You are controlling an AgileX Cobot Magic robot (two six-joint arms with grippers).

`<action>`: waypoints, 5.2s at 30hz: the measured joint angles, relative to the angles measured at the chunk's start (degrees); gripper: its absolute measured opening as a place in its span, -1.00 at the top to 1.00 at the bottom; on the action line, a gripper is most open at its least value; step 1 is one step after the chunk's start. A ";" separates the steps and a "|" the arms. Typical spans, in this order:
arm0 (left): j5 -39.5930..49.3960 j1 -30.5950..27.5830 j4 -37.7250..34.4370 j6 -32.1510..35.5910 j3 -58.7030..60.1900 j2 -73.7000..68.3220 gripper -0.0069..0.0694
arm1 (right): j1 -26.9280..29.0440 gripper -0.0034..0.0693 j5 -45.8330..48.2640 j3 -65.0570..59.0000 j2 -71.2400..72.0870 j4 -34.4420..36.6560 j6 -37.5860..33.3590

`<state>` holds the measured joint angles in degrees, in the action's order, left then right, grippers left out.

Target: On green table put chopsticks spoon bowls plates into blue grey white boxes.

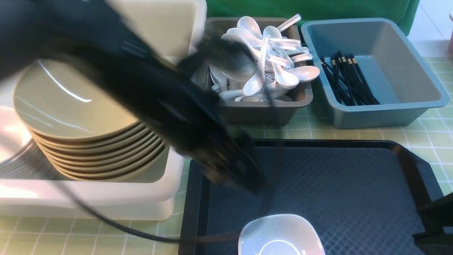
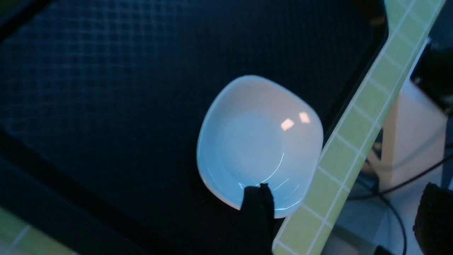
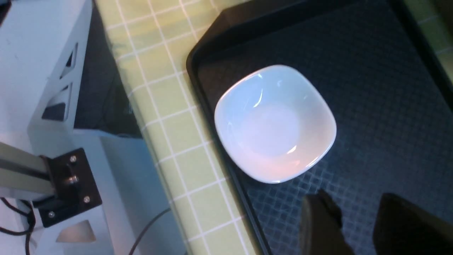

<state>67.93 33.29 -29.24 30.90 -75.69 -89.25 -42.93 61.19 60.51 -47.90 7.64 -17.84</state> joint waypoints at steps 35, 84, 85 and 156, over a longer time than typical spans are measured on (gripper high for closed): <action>0.60 -3.94 -7.75 19.96 -12.10 -24.93 0.78 | 0.00 0.26 -0.90 0.00 0.07 0.11 -1.33; 0.52 -83.65 -23.43 -10.82 4.80 4.98 0.78 | 0.00 0.26 -11.62 17.18 -23.52 12.28 -16.76; 0.44 -84.46 -23.41 -10.82 4.80 5.02 0.78 | 0.00 0.26 -11.58 17.18 -23.52 12.28 -16.76; -3.31 -22.85 5.15 -13.11 7.05 31.46 0.82 | 36.70 0.26 -38.00 -32.71 25.39 -1.32 7.85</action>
<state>64.63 10.44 -24.08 17.79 -68.64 -57.79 -6.22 23.19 27.80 -22.51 6.32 -9.99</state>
